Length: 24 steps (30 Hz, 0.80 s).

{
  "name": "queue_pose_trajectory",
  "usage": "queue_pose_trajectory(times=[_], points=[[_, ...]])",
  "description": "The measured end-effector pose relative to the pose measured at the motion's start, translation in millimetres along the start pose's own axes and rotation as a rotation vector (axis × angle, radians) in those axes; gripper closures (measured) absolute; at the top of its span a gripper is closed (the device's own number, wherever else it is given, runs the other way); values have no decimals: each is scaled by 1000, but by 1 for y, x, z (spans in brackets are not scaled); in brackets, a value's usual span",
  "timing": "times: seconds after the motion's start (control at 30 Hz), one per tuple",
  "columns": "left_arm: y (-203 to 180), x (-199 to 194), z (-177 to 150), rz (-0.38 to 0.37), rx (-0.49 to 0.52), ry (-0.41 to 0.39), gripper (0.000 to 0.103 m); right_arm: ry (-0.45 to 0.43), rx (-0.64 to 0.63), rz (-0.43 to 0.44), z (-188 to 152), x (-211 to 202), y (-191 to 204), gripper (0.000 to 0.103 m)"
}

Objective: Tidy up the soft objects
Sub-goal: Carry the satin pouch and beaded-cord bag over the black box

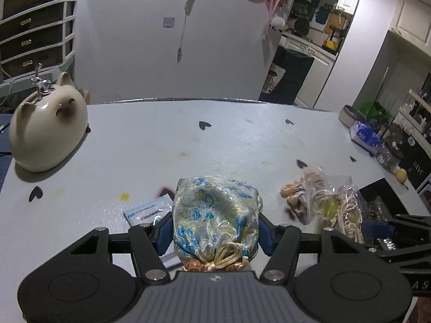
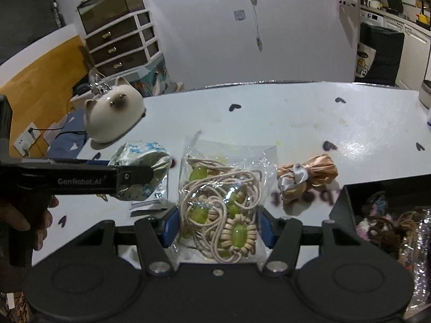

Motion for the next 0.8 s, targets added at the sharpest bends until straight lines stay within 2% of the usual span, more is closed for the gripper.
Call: queue_pose_trajectory(times=[0.2, 0.4, 0.8], points=[[-18, -28, 1, 4, -30, -46, 41, -30, 1, 0, -1, -31, -12, 43], [-55, -47, -4, -1, -24, -67, 41, -49, 2, 6, -4, -58, -35, 43], [-163, -50, -20, -65, -46, -69, 41, -74, 3, 1, -2, -105, -121, 43]])
Point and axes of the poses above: each gripper's, at about its wrist camera, not at the fingertips, and x roughly the way its jaws point, y to its left, z to its top, the point moved 10 cm from there along x, roughly the way its jaws point, and after that the axes turned 7 degrees about -y, right-handed, at the moved point
